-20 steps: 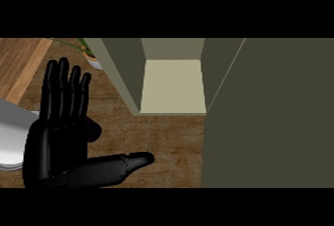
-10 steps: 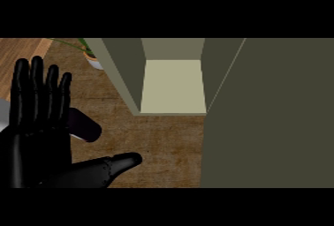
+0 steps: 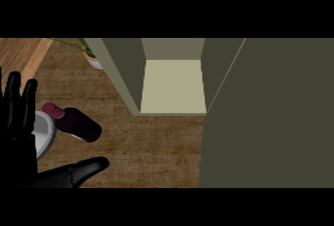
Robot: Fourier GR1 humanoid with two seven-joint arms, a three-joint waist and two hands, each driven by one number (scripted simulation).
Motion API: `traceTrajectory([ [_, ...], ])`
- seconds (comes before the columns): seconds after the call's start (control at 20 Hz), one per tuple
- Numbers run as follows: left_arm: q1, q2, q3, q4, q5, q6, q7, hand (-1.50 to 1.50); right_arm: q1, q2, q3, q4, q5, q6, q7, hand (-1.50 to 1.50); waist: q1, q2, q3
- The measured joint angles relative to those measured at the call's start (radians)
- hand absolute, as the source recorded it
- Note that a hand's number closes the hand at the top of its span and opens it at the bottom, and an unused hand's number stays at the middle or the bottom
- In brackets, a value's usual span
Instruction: Pick up the wine, place it into the cabinet and close the cabinet
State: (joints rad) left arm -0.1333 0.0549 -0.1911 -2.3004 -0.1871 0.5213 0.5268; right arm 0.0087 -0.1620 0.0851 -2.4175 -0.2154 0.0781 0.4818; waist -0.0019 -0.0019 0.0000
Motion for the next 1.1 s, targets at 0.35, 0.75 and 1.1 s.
traceTrajectory([
  [0.35,0.061,0.042,0.134,-0.018,0.102,-0.053,-0.027,-1.5,0.008,-0.001,-0.014,-0.007,0.007,0.008,0.005,-1.5,-0.001,0.0,0.0],
  [0.75,0.105,0.045,0.247,0.053,0.219,-0.104,-0.088,-1.5,-0.007,0.002,-0.025,-0.013,0.014,0.007,0.023,-1.5,-0.003,0.0,0.0],
  [1.1,0.172,0.037,0.333,0.151,0.36,-0.199,-0.184,-1.5,-0.007,0.009,-0.021,-0.013,0.021,0.014,0.025,-1.5,-0.002,0.0,-0.001],
])
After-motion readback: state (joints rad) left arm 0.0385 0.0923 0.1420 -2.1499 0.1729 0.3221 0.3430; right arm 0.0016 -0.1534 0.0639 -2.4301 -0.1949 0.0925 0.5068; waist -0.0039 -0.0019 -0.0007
